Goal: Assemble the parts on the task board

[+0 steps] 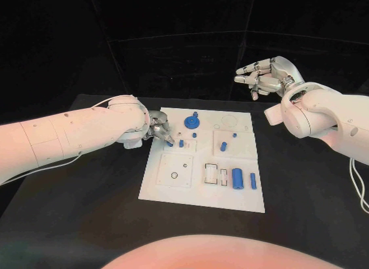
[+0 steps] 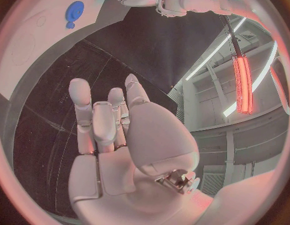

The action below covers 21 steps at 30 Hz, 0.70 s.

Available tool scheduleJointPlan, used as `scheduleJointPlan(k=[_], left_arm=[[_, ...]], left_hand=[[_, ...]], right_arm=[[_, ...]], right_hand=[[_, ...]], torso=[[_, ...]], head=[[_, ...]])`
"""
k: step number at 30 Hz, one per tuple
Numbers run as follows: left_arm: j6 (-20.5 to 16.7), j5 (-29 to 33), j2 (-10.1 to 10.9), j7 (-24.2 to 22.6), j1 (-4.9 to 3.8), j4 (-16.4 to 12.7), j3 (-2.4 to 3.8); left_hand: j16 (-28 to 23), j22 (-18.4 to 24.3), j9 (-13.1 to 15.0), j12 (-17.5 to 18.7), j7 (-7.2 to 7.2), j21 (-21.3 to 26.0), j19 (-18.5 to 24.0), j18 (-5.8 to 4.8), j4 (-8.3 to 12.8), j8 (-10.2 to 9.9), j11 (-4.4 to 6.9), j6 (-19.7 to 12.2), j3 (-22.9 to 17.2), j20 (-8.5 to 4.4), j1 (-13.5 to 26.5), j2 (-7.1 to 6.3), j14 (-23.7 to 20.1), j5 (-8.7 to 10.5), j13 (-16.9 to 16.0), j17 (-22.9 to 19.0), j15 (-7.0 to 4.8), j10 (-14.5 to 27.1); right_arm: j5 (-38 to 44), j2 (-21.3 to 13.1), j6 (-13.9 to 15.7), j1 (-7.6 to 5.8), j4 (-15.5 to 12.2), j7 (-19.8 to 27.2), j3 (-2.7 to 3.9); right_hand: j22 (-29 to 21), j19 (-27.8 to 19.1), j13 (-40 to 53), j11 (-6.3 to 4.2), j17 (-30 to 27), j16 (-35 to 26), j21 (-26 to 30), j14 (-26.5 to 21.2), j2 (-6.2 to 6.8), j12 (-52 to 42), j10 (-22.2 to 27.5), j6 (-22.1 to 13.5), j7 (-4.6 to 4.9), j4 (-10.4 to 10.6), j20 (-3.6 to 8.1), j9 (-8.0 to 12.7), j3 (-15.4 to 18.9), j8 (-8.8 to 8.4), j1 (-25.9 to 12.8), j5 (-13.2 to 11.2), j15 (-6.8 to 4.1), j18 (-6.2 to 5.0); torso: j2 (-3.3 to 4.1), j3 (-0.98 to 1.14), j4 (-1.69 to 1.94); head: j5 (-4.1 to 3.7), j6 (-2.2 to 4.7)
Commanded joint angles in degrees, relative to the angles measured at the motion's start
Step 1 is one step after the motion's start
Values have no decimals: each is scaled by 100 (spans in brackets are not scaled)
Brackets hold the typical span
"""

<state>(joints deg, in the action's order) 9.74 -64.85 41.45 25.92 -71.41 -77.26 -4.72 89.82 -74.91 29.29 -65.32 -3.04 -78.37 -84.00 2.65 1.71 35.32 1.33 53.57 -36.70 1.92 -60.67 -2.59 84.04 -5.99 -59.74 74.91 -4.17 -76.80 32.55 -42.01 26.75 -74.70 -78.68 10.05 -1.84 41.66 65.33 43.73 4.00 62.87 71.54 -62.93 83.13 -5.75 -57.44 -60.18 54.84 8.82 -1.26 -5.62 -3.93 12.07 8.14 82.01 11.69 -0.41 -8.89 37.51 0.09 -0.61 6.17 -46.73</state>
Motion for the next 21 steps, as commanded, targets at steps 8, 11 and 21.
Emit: scheduleJointPlan(k=[8,11,21], left_arm=[[307,41,-94,123,20,77,-13],[334,49,-116,151,20,113,-13],[329,57,-172,190,19,217,-12]], left_hand=[[18,-106,20,0,77,-50,-62,66,136,73,45,42,-244,-45,314,-57,596,-15,4,1509,-72,-33],[18,-128,21,-24,88,-67,-72,61,93,83,54,66,-215,-52,388,-69,596,-16,-19,1509,-80,-50],[18,-178,18,-75,110,-104,-94,50,15,102,72,121,-197,-65,506,-35,596,-19,-70,1509,-94,-88]], right_arm=[[12,3,-50,-11,-9,17,3],[12,6,-51,-11,-9,17,3],[12,12,-59,-11,-4,17,3]], right_hand=[[2,-32,-7,-11,-3,-29,34,-43,-5,11,30,-37,8,-37,-6,4,-2,13,-68,32,-5,-19],[0,-35,-13,-9,-6,-31,34,-44,-9,13,34,-38,9,-34,-7,3,-3,15,-77,32,-4,-19],[0,-35,-13,-9,-6,-31,34,-44,-9,13,34,-38,9,-34,-7,3,-3,15,-77,32,-4,-19]], torso=[[-1,3,-7],[-3,5,-6],[3,3,-4]], head=[[-12,-12],[-17,-19],[-29,-22]])
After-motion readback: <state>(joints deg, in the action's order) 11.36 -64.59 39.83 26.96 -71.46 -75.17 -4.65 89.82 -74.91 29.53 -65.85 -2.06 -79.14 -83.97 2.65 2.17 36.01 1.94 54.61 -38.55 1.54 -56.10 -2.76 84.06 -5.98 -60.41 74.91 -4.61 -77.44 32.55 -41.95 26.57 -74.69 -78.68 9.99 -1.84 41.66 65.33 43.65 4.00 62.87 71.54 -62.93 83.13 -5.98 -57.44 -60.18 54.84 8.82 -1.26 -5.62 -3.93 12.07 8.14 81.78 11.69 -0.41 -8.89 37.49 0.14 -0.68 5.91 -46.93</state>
